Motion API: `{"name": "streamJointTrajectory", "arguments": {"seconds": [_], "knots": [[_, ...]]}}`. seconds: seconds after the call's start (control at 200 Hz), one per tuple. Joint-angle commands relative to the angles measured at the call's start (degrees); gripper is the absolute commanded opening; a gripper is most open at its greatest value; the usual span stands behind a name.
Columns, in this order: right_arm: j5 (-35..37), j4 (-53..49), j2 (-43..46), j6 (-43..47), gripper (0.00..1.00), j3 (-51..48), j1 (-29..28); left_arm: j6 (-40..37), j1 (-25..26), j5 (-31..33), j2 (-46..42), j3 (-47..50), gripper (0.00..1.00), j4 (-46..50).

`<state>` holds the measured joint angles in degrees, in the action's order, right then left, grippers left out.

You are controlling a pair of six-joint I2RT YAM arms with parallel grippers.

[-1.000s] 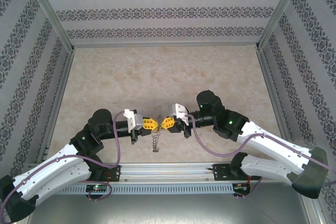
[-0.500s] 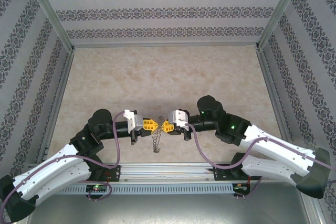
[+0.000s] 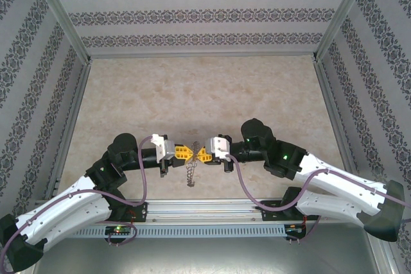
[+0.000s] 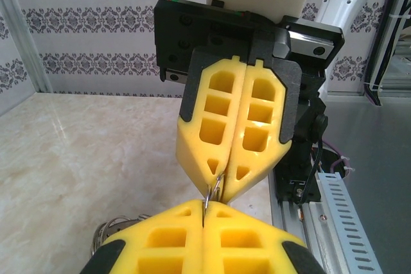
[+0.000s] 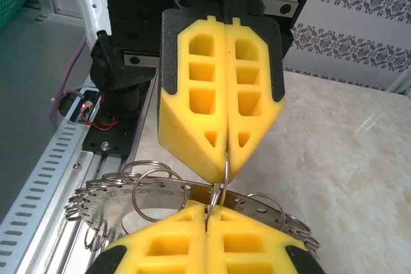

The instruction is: Put the keys on the keyring

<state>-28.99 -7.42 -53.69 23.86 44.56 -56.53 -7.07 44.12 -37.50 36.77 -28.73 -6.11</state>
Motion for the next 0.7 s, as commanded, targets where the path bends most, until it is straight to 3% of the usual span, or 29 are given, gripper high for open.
{"name": "streamJointTrajectory", "arguments": {"seconds": [0.0,0.694], "knots": [[-2.34,3.78,0.87,1.18,0.0,0.21,-1.5,0.14,-0.26,0.75,0.27,-1.68,0.0,-3.56],[-0.58,5.23,1.57,0.06,0.0,0.54,-1.43,0.15,-0.26,0.88,0.23,-1.14,0.0,-3.71]]}}
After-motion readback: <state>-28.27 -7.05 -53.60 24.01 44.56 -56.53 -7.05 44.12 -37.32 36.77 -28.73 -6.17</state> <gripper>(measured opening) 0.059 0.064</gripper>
